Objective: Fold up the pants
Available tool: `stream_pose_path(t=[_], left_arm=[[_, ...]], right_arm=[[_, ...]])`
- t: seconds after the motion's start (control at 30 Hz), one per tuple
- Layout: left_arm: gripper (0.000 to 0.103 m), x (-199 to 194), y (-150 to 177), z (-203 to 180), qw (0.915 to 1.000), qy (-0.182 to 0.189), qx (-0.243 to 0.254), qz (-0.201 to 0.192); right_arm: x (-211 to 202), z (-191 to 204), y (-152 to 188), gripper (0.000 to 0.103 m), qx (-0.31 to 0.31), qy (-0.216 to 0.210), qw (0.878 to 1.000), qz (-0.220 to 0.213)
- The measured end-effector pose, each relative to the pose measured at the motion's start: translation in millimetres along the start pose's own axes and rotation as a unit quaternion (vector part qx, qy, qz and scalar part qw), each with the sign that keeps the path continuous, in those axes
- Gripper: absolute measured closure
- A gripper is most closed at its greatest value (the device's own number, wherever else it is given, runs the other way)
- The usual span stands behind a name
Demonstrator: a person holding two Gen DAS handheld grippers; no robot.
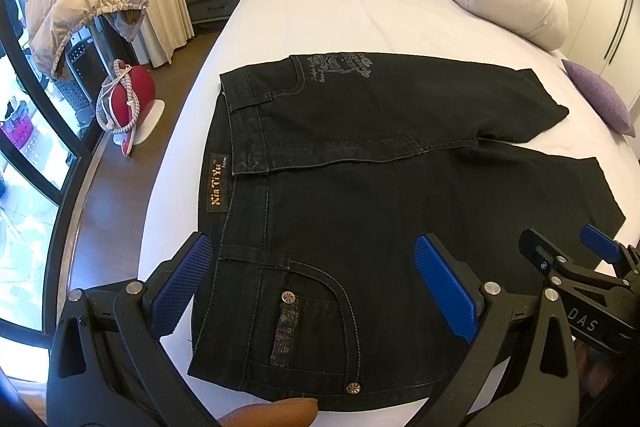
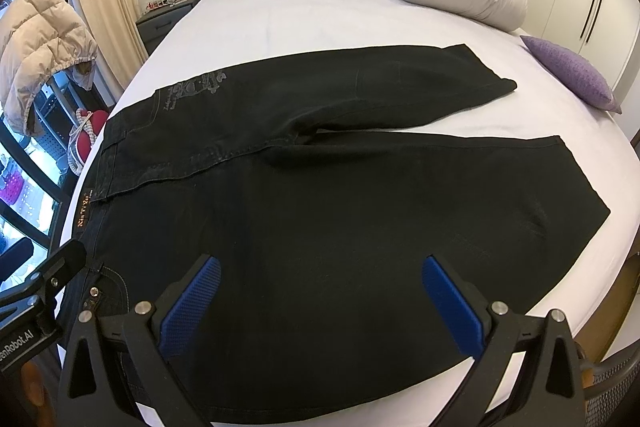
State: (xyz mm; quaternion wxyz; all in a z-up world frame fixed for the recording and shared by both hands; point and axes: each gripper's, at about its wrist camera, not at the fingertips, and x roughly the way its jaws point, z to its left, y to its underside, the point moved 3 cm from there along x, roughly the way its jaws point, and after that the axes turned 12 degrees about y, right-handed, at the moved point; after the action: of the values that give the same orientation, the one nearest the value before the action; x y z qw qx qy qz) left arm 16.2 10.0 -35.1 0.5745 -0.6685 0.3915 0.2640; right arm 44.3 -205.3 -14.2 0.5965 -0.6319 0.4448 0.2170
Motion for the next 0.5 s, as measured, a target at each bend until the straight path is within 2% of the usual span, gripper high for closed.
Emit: stream_pose_path(t=[0.17, 0.27, 0.37, 0.43, 0.5], left_arm=[[0.0, -4, -1, -2, 0.9999, 0.001, 0.005, -0.015], [0.0, -10, -1, -4, 0.999, -0.005, 0.009, -0.043], [0.0, -17, -2, -7, 0.997, 0.003, 0.03, -0.072], [0.0, -16, -3, -10, 0.9964, 0.002, 0.05, -0.068], [0.0, -12, -6, -10, 0.9973, 0.022, 0.052, -0.047]], right_arm=[[0, 1, 1, 0.0, 0.0, -0.001, 1.0, 0.002], [3, 3, -2, 0.0, -0.011, 0.009, 1.0, 0.006], [-1, 9, -3, 0.0, -0.031, 0.013, 0.999, -0.011], [-4, 7, -8, 0.0, -0.034, 0.012, 0.999, -0.028], [-7, 2, -16, 0.0, -0.028, 0.005, 0.999, -0.046]])
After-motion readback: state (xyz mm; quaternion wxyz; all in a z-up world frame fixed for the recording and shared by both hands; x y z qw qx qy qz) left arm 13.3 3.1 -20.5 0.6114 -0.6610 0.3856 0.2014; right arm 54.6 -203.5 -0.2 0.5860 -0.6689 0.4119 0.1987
